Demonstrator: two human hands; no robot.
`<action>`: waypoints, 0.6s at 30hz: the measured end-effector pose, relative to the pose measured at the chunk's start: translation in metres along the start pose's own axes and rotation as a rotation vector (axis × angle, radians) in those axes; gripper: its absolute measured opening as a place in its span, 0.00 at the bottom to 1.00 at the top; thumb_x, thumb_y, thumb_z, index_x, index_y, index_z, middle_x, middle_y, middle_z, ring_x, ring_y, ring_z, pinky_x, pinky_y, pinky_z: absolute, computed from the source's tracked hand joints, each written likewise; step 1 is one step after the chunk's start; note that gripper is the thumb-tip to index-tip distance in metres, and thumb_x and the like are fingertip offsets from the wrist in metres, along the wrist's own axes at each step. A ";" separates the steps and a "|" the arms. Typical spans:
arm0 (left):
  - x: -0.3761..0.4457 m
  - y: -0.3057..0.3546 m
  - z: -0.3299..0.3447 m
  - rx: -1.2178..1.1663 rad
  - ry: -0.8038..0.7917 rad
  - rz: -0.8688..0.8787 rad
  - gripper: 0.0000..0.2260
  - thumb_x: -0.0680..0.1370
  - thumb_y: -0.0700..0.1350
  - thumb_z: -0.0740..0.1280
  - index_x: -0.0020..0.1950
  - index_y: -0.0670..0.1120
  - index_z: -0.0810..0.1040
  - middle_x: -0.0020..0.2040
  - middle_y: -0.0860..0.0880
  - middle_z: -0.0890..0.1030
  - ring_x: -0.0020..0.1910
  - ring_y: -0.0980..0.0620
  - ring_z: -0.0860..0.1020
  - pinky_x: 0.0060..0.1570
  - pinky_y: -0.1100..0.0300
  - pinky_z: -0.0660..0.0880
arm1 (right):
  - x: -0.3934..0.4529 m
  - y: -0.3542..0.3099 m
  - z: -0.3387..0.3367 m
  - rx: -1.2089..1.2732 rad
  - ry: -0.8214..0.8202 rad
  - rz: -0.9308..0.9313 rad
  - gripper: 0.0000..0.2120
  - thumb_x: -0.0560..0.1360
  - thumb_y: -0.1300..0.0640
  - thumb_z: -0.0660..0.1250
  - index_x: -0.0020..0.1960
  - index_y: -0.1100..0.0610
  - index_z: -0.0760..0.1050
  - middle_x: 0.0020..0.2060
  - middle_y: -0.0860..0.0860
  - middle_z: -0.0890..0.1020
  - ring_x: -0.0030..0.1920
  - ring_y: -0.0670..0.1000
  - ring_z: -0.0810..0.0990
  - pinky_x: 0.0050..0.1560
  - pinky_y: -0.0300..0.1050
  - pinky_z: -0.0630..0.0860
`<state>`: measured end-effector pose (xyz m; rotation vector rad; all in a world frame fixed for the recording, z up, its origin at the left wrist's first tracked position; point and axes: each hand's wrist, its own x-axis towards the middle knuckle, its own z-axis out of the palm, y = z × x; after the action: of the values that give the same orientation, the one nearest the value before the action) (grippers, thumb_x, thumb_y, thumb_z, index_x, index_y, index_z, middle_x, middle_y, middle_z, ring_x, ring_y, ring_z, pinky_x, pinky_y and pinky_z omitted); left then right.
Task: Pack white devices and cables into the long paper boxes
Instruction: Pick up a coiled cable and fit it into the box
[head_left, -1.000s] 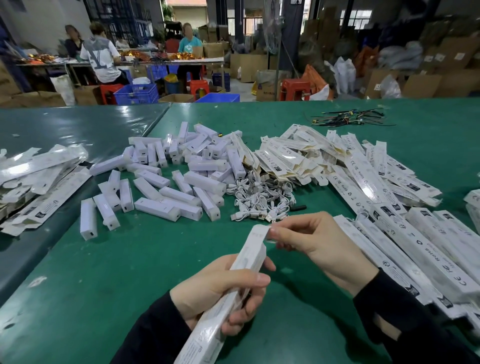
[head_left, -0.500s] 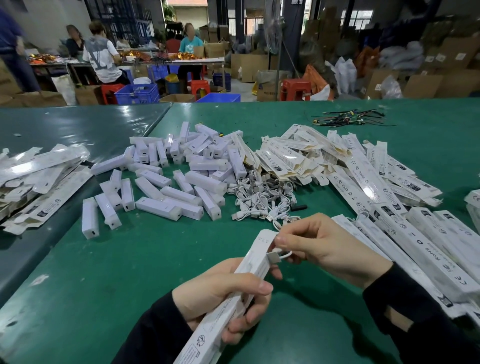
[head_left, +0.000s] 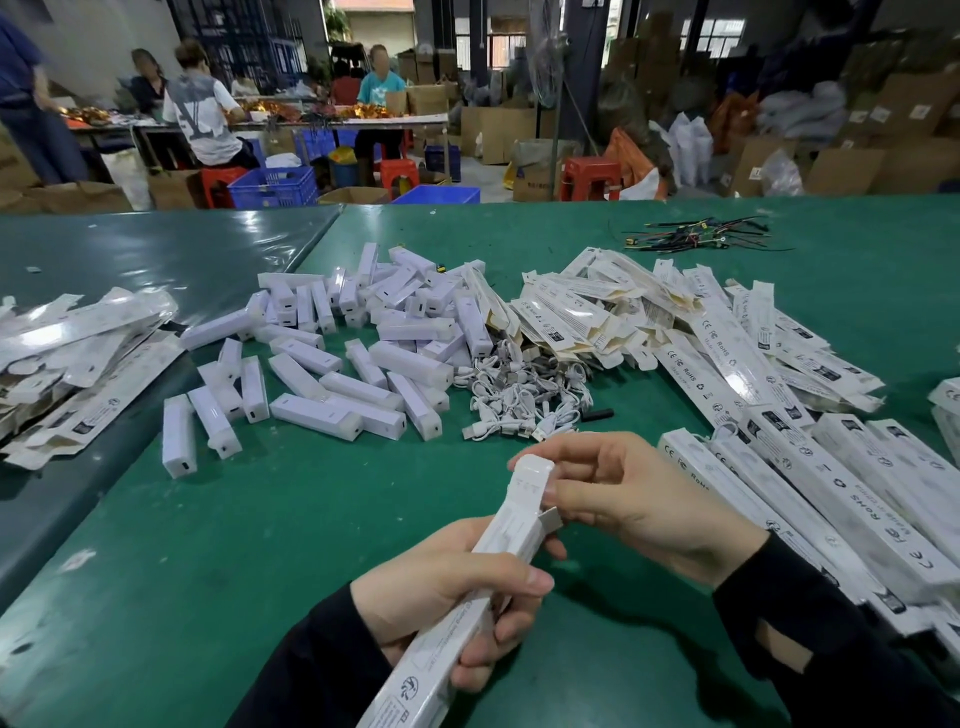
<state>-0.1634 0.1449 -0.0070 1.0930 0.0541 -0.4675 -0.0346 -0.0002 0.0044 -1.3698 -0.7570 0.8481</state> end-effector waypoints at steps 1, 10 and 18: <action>0.000 0.000 0.000 0.006 0.006 0.000 0.18 0.69 0.41 0.71 0.56 0.43 0.73 0.28 0.43 0.68 0.17 0.54 0.64 0.19 0.69 0.67 | 0.000 0.001 0.000 -0.007 -0.003 -0.004 0.10 0.65 0.61 0.73 0.46 0.62 0.82 0.39 0.59 0.83 0.34 0.52 0.77 0.37 0.38 0.75; 0.000 0.001 0.002 0.043 0.039 -0.010 0.19 0.68 0.42 0.71 0.57 0.42 0.72 0.28 0.44 0.68 0.17 0.55 0.64 0.20 0.70 0.66 | 0.001 0.002 0.000 -0.052 -0.019 0.066 0.07 0.72 0.70 0.69 0.42 0.61 0.85 0.36 0.62 0.81 0.32 0.53 0.73 0.35 0.42 0.67; 0.000 0.006 0.006 0.055 0.078 0.046 0.05 0.72 0.40 0.67 0.38 0.47 0.80 0.26 0.47 0.67 0.17 0.55 0.64 0.18 0.69 0.65 | 0.002 0.005 0.012 -0.152 0.030 0.181 0.19 0.74 0.43 0.63 0.39 0.54 0.85 0.35 0.49 0.82 0.35 0.43 0.75 0.35 0.32 0.69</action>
<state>-0.1621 0.1418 0.0005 1.1645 0.0850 -0.3868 -0.0439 0.0072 0.0003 -1.6015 -0.6931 0.9237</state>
